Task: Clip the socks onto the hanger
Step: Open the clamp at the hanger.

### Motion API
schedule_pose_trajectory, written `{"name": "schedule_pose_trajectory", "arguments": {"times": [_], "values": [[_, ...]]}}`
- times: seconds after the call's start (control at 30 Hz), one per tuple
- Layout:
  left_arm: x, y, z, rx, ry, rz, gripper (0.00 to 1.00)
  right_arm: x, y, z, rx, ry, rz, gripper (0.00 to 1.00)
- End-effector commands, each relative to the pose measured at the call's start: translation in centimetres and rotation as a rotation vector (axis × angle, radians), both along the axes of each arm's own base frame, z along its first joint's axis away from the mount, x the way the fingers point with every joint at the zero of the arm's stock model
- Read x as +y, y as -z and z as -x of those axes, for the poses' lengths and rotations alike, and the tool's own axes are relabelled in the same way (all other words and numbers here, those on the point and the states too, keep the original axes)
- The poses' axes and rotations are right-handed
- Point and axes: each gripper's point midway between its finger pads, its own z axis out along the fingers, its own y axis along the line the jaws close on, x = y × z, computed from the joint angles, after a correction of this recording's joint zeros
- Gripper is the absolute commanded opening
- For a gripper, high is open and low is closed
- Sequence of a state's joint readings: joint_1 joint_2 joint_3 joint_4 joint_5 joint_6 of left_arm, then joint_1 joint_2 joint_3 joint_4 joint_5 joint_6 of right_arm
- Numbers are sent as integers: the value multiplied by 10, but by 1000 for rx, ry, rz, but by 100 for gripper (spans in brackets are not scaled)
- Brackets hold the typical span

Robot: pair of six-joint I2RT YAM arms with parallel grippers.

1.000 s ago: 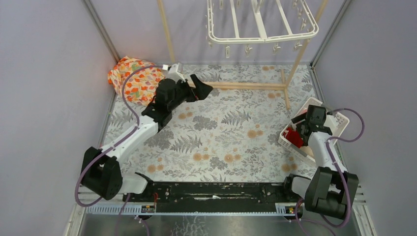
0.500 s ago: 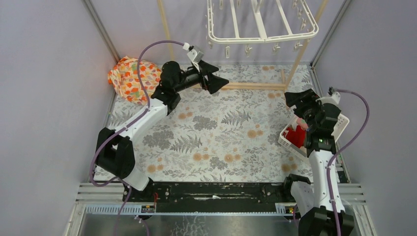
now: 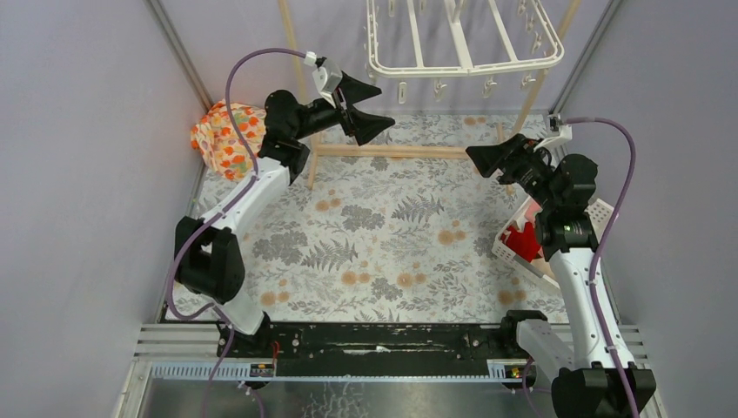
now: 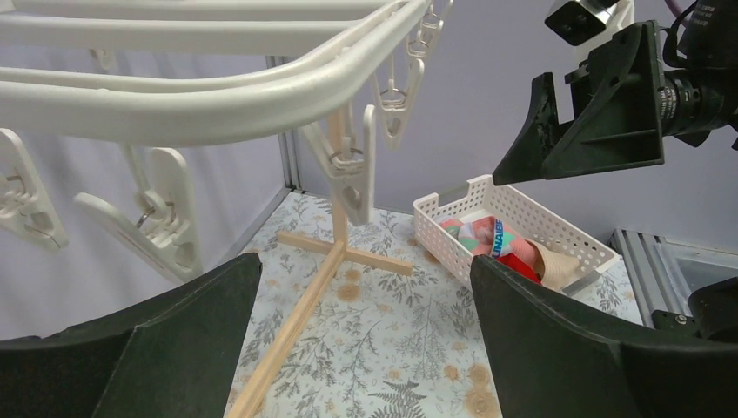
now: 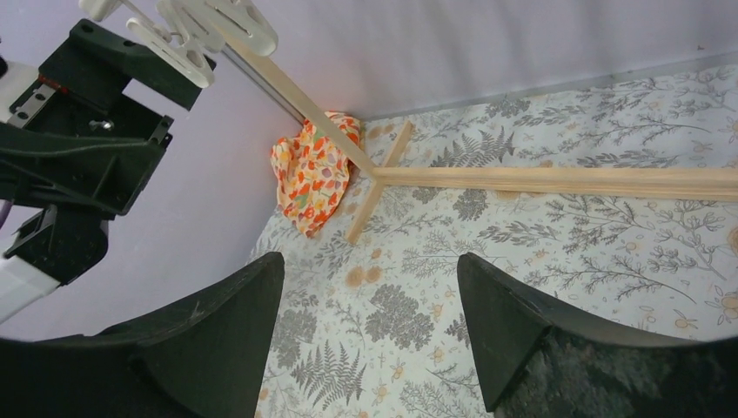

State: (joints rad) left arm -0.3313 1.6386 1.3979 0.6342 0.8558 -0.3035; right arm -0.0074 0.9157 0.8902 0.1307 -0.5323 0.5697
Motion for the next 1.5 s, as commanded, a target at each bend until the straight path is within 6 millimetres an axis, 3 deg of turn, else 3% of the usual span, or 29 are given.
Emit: {"name": "schedule_pose_trajectory", "arguments": {"times": [0.0, 0.13, 0.5, 1.07, 1.47], "values": [[5, -17, -6, -87, 33, 32, 99, 6, -27, 12, -88, -46, 21, 81], [7, -32, -1, -99, 93, 88, 99, 4, -21, 13, -82, -36, 34, 81], [-1, -50, 0, -136, 194, 126, 99, 6, -15, 13, -71, -43, 26, 81], [-9, -49, -20, -128, 225, 140, 99, 7, -24, 19, -92, -53, 26, 81], [-18, -52, -15, -145, 258, 155, 99, 9, -22, 24, -82, -64, 18, 81]]}}
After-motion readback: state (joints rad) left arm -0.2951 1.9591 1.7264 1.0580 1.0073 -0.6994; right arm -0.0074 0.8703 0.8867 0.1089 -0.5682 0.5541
